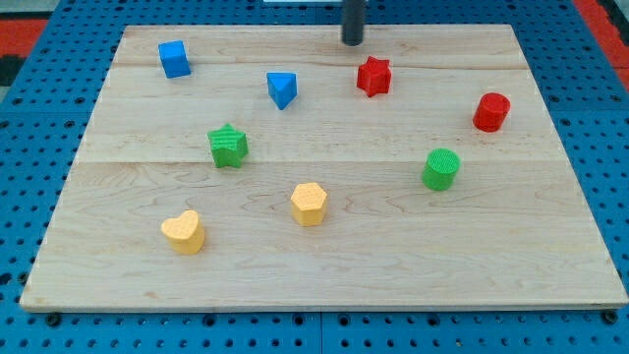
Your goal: Keep your hand in between the red star and red circle
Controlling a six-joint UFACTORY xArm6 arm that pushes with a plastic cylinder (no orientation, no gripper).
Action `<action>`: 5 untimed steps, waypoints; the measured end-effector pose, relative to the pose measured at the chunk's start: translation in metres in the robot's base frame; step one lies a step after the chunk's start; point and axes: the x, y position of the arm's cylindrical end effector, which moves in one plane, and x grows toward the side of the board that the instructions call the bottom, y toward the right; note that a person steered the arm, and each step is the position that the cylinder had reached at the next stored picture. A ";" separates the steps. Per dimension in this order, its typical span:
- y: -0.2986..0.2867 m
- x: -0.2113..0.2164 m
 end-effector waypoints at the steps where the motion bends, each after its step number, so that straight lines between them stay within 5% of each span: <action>1: 0.064 0.000; 3: 0.136 0.069; 4: 0.107 0.087; 5: 0.079 0.055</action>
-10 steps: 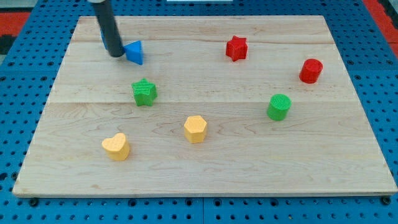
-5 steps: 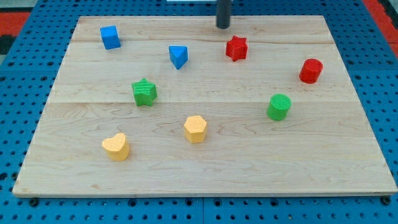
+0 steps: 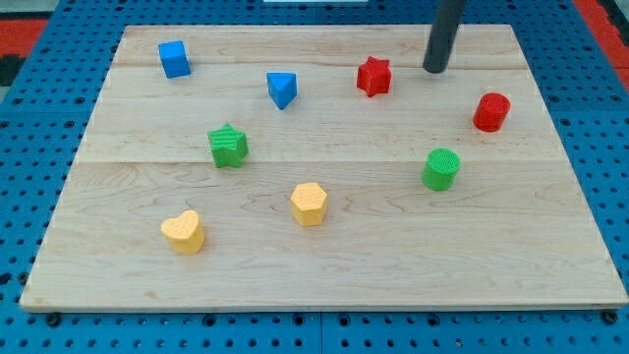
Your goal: Keep your hand in between the red star and red circle
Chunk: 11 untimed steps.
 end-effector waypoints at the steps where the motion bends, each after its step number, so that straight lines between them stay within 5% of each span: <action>1: -0.008 -0.023; 5: 0.030 0.025; 9: 0.024 0.028; 11: -0.023 0.097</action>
